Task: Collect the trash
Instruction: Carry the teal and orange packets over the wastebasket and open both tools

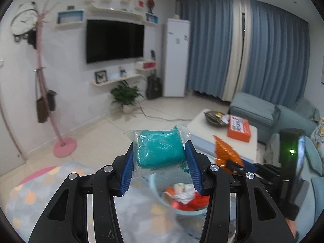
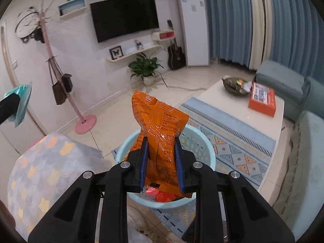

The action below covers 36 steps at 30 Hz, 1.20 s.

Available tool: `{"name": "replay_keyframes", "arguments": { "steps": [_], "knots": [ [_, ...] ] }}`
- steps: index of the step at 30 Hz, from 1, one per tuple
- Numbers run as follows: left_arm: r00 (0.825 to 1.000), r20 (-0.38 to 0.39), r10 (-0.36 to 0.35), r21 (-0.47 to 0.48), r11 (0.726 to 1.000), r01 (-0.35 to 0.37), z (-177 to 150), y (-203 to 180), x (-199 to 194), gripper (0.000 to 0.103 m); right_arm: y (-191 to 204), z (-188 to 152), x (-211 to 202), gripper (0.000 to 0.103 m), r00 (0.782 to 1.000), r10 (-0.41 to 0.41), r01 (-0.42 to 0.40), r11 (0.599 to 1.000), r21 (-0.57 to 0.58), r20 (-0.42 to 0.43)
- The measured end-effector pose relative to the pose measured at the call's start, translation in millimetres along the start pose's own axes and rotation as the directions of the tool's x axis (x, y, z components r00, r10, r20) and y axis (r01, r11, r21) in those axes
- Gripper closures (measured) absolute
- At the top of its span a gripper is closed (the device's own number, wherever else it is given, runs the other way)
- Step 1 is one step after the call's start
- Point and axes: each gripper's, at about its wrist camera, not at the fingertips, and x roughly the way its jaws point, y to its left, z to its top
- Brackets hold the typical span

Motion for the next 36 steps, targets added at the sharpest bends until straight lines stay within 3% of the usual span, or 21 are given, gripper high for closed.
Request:
{"name": "replay_keyframes", "arguments": {
  "steps": [4,11,16,18,20,21,22,27,32,36],
  "knots": [
    [0.996,-0.076,-0.046,-0.025,0.999,0.044,-2.6,-10.1,43.2,0.057,-24.9,2.3,41.4,0.082,0.996,-0.011,0.017,0.998,0.066,-0.091],
    [0.962,-0.230,-0.145,-0.112,0.986,0.122,-32.0,-9.5,122.9,0.057,-40.0,-13.2,118.2,0.081,0.964,-0.010,0.036,0.995,0.093,-0.264],
    [0.941,-0.297,-0.160,-0.134,0.983,0.125,-53.1,-6.6,156.4,0.057,-50.9,-28.1,141.9,0.080,0.950,-0.008,0.051,0.990,0.131,-0.311],
    [0.933,-0.314,-0.178,-0.158,0.978,0.133,-56.4,-3.6,165.4,0.056,-52.8,-31.5,147.6,0.075,0.945,-0.003,0.050,0.990,0.135,-0.326],
    [0.928,-0.322,-0.187,-0.179,0.975,0.134,-60.4,0.4,170.3,0.050,-55.7,-34.3,150.0,0.050,0.942,0.002,0.051,0.987,0.149,-0.335],
    [0.927,-0.324,-0.191,-0.185,0.973,0.136,-61.2,1.5,170.6,0.041,-58.3,-34.2,149.4,0.044,0.944,0.001,0.055,0.986,0.159,-0.329],
    [0.927,-0.322,-0.193,-0.189,0.972,0.136,-61.7,2.5,170.1,0.038,-59.6,-34.6,147.6,0.042,0.948,-0.003,0.059,0.984,0.166,-0.319],
    [0.930,-0.301,-0.213,-0.217,0.964,0.151,-58.9,10.8,160.4,0.023,-59.2,-34.6,137.5,0.042,0.947,0.023,0.037,0.983,0.178,-0.321],
    [0.930,-0.272,-0.247,-0.256,0.950,0.177,-50.9,16.9,137.6,0.021,-50.3,-31.4,103.4,0.042,0.958,0.045,0.002,0.986,0.164,-0.283],
    [0.941,-0.226,-0.251,-0.253,0.948,0.192,-45.6,24.5,101.2,0.021,-32.8,-27.4,68.8,0.036,0.969,0.047,-0.018,0.992,0.121,-0.242]
  ]
}}
